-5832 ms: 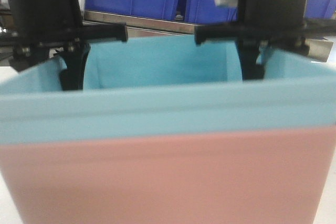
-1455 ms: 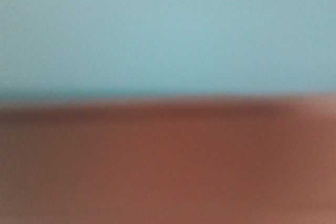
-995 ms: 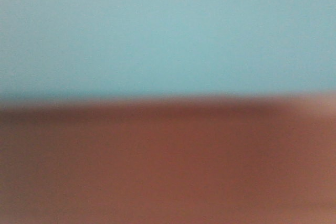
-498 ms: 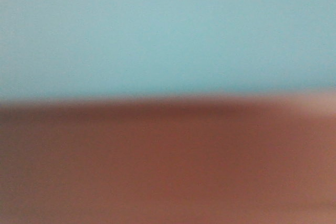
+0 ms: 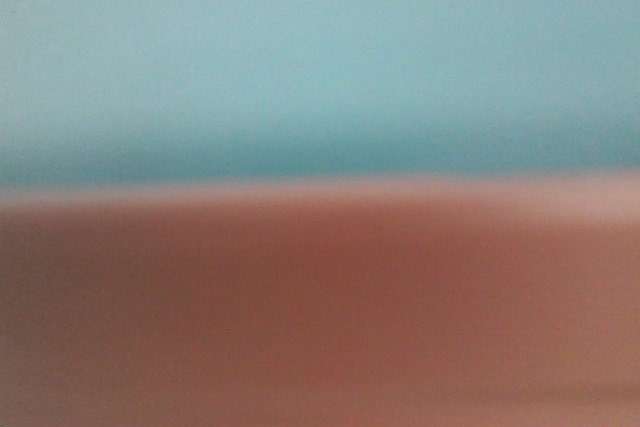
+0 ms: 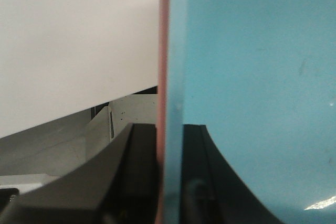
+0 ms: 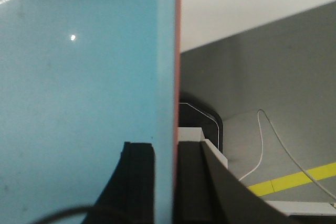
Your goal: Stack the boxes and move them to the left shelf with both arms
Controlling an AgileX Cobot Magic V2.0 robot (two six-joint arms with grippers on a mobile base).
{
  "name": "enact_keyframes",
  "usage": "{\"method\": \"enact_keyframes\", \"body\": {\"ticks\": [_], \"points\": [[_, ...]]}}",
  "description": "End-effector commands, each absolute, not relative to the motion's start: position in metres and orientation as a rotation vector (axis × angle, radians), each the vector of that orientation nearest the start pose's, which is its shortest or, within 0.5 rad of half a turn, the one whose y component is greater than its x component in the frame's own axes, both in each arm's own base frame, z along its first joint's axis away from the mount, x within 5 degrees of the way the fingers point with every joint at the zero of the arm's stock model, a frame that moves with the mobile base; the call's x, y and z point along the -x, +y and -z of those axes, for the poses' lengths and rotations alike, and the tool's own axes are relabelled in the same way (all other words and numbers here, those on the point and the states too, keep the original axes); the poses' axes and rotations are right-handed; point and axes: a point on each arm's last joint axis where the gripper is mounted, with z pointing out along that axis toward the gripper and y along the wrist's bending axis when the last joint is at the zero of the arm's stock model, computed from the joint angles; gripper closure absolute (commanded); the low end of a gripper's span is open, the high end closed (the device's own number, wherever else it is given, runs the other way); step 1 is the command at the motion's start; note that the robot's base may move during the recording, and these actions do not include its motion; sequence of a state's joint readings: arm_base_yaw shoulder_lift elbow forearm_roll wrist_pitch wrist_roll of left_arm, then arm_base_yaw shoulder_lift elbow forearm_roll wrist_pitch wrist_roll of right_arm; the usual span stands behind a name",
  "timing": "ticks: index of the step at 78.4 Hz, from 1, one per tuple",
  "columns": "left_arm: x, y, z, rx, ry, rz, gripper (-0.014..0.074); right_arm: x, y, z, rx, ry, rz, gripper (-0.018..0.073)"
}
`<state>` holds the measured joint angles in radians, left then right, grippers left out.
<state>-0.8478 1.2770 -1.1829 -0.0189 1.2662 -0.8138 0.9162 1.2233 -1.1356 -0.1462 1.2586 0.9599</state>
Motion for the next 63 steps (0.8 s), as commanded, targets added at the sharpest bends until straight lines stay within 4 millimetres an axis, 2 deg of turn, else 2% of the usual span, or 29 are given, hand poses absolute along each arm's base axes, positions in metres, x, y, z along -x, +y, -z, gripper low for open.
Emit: {"method": "enact_keyframes", "body": {"ticks": [1, 63], "points": [[-0.1411, -0.1715, -0.3550, -0.061, 2.939, 0.409, 0.0596, -0.1371, 0.1574, -0.3544, -0.035, 2.809, -0.253, 0.0492], [-0.1411, -0.1715, -0.3550, -0.061, 2.939, 0.409, 0.0596, -0.1371, 0.1574, -0.3544, -0.035, 2.809, -0.253, 0.0492]]}}
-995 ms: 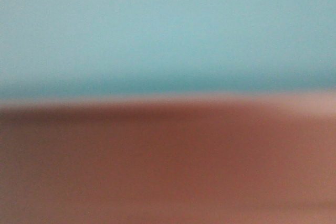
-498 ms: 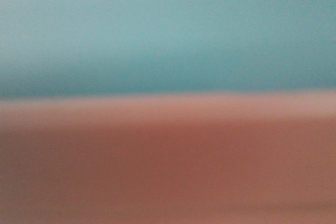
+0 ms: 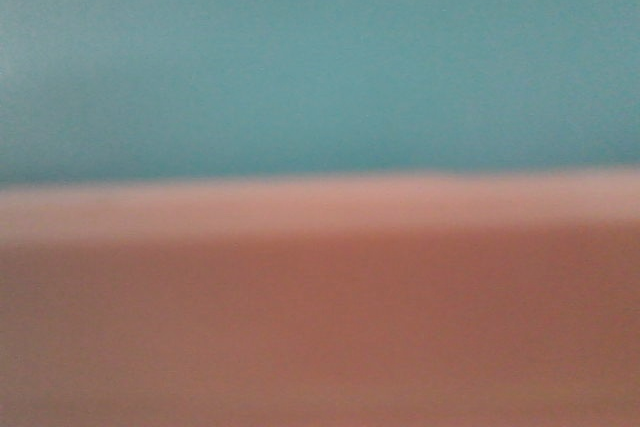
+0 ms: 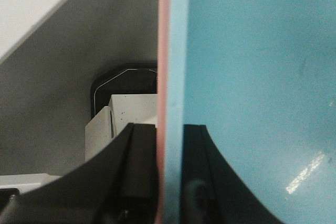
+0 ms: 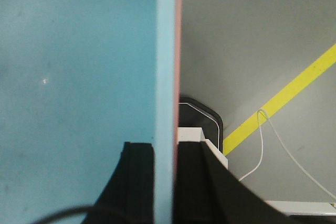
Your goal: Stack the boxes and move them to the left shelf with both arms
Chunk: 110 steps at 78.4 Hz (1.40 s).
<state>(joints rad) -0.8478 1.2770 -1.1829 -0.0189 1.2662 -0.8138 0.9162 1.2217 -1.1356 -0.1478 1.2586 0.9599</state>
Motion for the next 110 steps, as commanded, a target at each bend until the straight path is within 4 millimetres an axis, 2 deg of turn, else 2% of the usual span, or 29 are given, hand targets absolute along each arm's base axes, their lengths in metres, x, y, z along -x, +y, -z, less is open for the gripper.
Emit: {"method": "enact_keyframes", "body": {"ticks": [1, 110], "points": [[-0.1411, -0.1715, -0.3550, -0.061, 2.939, 0.409, 0.0596, -0.1371, 0.1574, -0.3544, -0.035, 2.809, -0.253, 0.0492], [-0.1404, -0.1721, -0.3550, -0.060, 2.944, 0.420, 0.0596, -0.1371, 0.1574, -0.3544, -0.035, 2.809, -0.253, 0.0492]]}}
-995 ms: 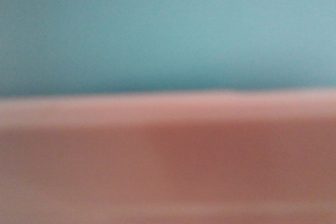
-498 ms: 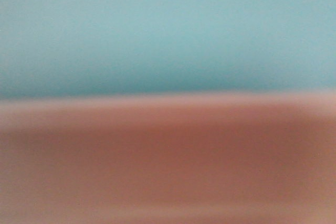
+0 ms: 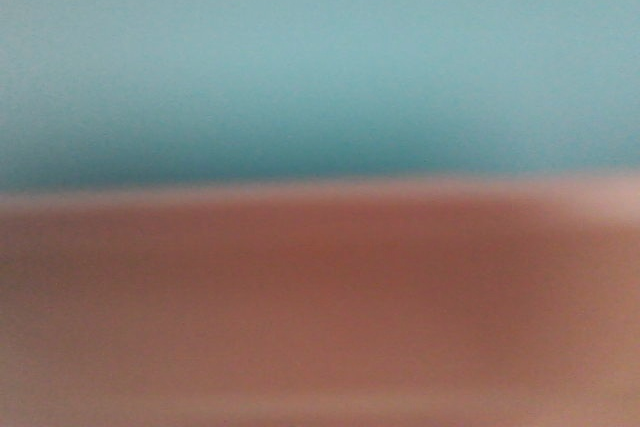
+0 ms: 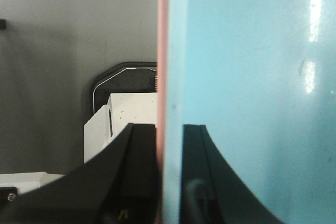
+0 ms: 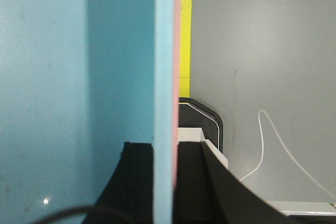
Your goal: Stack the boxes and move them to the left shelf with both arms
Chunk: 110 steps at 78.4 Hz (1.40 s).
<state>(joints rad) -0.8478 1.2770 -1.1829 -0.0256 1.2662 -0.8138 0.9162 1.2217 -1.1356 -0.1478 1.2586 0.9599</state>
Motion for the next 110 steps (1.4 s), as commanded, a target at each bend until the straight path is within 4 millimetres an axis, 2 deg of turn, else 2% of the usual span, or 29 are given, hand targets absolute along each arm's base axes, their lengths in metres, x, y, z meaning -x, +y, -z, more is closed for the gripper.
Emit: {"method": "enact_keyframes", "body": {"ticks": [1, 110], "points": [[-0.1404, -0.1721, -0.3550, -0.060, 2.944, 0.420, 0.0596, -0.1371, 0.1574, -0.3544, -0.035, 2.809, -0.253, 0.0492], [-0.1405, -0.1723, -0.3551, -0.060, 2.943, 0.423, 0.0596, -0.1374, 0.1573, -0.3544, -0.036, 2.807, -0.253, 0.0492]]}}
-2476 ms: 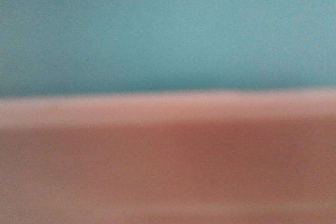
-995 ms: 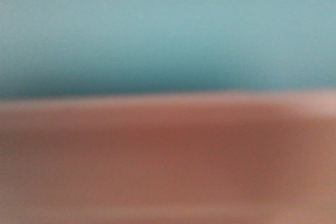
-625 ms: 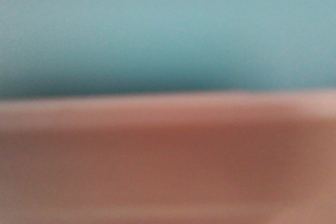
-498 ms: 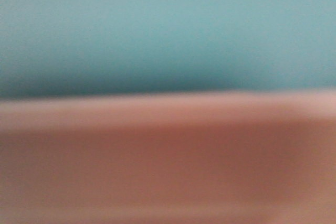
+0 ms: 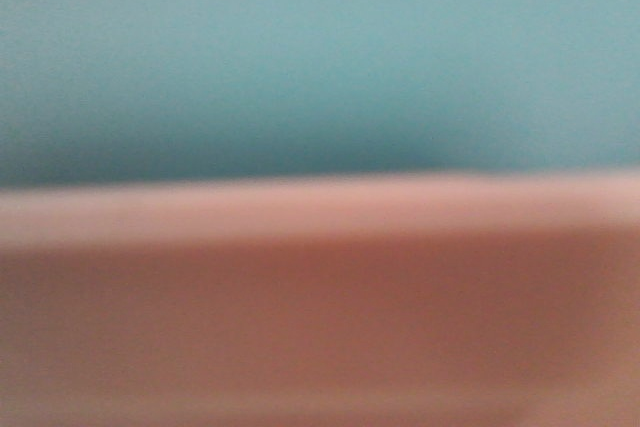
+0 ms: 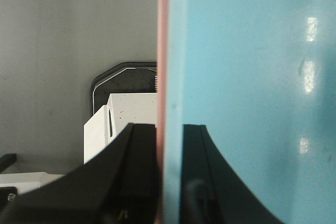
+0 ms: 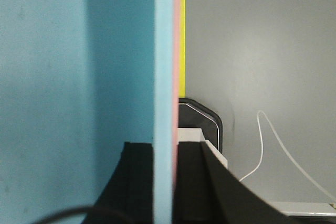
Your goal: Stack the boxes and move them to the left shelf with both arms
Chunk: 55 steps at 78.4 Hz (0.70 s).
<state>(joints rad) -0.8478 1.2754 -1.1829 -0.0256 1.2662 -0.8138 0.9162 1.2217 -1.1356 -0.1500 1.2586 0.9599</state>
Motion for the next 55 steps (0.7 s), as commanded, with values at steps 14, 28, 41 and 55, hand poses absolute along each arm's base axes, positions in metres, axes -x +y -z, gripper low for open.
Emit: {"method": "enact_keyframes", "body": {"ticks": [14, 28, 41, 55], "points": [[-0.1407, -0.1725, -0.3552, -0.059, 2.940, 0.427, 0.0596, -0.1374, 0.1573, -0.3544, -0.036, 2.807, -0.253, 0.0492], [-0.1407, -0.1725, -0.3552, -0.059, 2.940, 0.427, 0.0596, -0.1375, 0.1574, -0.3545, -0.036, 2.806, -0.254, 0.0492], [-0.1408, -0.1726, -0.3553, -0.059, 2.939, 0.429, 0.0596, -0.1375, 0.1574, -0.3545, -0.036, 2.806, -0.254, 0.0492], [-0.1408, -0.1726, -0.3553, -0.059, 2.939, 0.429, 0.0596, -0.1375, 0.1574, -0.3545, -0.036, 2.806, -0.254, 0.0492]]}}
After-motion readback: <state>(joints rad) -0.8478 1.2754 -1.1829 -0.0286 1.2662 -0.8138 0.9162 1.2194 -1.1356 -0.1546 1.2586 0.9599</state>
